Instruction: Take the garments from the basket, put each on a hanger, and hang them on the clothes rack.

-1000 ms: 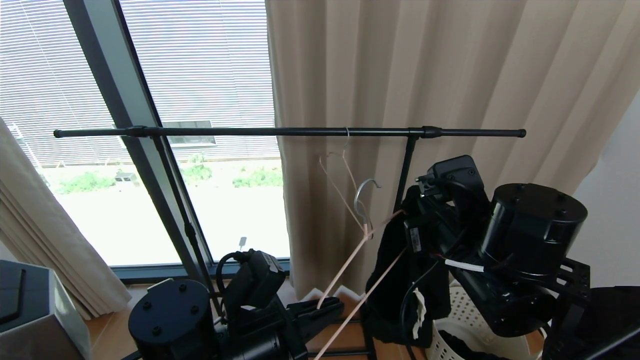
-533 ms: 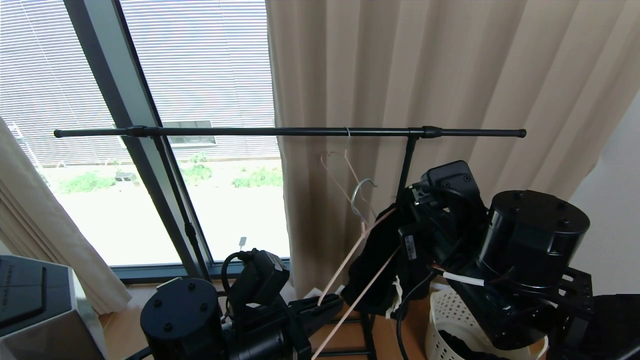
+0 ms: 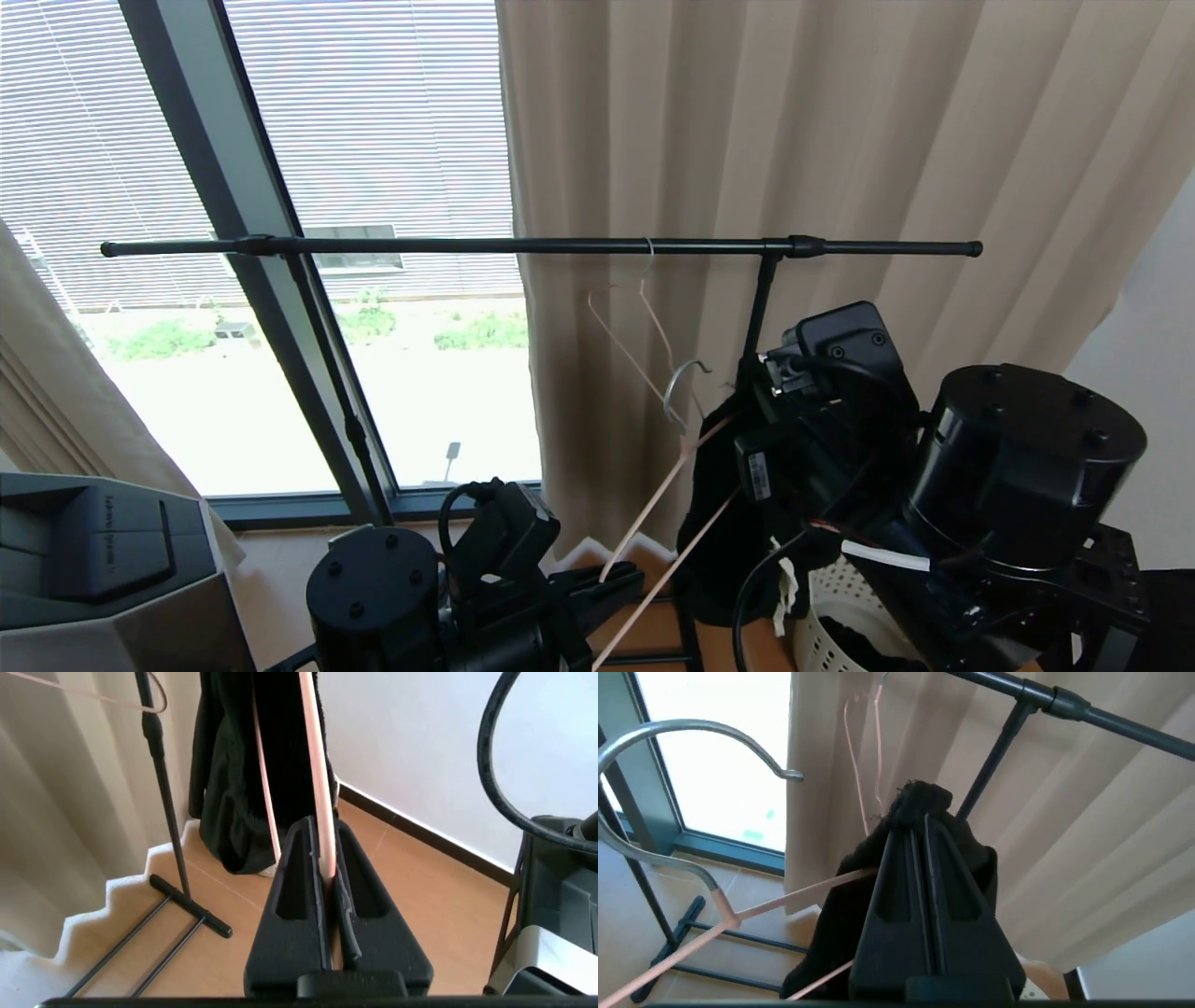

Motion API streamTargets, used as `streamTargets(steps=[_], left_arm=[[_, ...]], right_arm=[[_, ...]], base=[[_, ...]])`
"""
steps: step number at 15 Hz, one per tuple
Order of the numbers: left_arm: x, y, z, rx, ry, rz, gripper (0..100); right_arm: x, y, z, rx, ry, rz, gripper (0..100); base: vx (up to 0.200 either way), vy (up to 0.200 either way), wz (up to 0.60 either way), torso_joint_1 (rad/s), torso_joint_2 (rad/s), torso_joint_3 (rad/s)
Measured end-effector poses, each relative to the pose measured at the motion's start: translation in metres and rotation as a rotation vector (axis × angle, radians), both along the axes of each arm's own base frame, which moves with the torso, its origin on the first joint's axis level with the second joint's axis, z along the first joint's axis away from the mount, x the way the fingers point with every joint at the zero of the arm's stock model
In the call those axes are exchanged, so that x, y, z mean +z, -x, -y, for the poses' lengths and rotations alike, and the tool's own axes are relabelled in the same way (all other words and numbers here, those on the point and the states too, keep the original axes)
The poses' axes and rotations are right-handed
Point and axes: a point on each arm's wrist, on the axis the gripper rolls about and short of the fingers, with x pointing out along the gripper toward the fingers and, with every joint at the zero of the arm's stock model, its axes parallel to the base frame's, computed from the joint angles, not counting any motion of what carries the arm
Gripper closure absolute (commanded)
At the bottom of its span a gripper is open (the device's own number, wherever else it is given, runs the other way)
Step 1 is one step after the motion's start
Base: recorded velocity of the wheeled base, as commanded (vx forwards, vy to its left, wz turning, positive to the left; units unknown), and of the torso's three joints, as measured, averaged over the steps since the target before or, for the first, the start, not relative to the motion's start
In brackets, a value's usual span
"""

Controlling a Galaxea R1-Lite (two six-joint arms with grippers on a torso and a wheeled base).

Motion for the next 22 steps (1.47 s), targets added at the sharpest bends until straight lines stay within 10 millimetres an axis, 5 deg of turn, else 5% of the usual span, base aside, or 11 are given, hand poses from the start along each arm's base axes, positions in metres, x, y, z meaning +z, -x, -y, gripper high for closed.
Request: streamTargets(steps=[13, 22], left_arm=[[0.001, -0.009, 0.005, 0.064, 0.009, 0.023, 100], [0.007, -0.004, 0.004, 0.053, 0.019, 0.034, 100]], right_arm=[[-0.005, 0.028, -0.011, 0.103, -0.013, 0.010, 100], [-0.002, 0.010, 0.000, 0.056, -0.025, 0.017, 100]], base=[[0.000, 0.000, 0.00, 0.000, 0.00, 0.000], [0.000, 0.000, 0.00, 0.000, 0.00, 0.000]])
